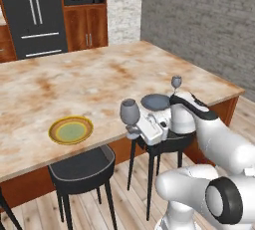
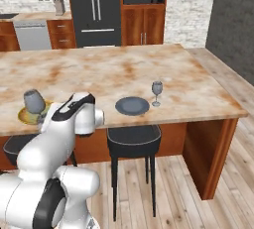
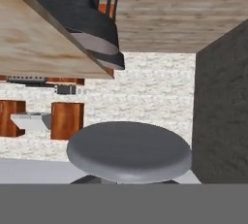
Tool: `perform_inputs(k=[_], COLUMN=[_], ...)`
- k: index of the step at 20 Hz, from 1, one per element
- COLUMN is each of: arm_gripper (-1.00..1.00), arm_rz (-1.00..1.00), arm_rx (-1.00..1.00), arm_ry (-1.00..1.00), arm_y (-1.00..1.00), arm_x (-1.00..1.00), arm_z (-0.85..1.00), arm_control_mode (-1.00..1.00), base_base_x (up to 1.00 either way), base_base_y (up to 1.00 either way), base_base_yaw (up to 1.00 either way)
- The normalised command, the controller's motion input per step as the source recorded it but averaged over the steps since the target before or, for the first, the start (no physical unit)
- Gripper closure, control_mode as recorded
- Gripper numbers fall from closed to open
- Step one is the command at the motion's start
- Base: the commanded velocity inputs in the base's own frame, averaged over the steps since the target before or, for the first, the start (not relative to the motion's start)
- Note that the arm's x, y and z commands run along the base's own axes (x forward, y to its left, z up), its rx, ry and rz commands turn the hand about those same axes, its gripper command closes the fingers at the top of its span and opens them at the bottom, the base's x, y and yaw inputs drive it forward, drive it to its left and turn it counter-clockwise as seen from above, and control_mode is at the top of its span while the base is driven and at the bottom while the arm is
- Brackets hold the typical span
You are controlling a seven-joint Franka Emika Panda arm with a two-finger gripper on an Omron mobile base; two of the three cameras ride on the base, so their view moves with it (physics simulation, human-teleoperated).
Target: Retrieve the wine glasses from the counter and place one next to each plate.
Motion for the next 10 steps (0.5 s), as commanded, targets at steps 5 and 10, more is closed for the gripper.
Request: perform_inputs(k=[5,10], arm_gripper=[1.00,1.00], arm_rz=[0.00,0.00], arm_rx=[0.02,0.00], arm_ry=[0.10,0.07], arm_y=[-0.11,0.01], arm_x=[1.00,0.81], arm_z=[-0.01,-0.08], arm_control_mode=[-1.00,-1.00], base_base_x=[0.00,0.00], base_base_y=[0.00,0.00], base_base_yaw=[0.00,0.00])
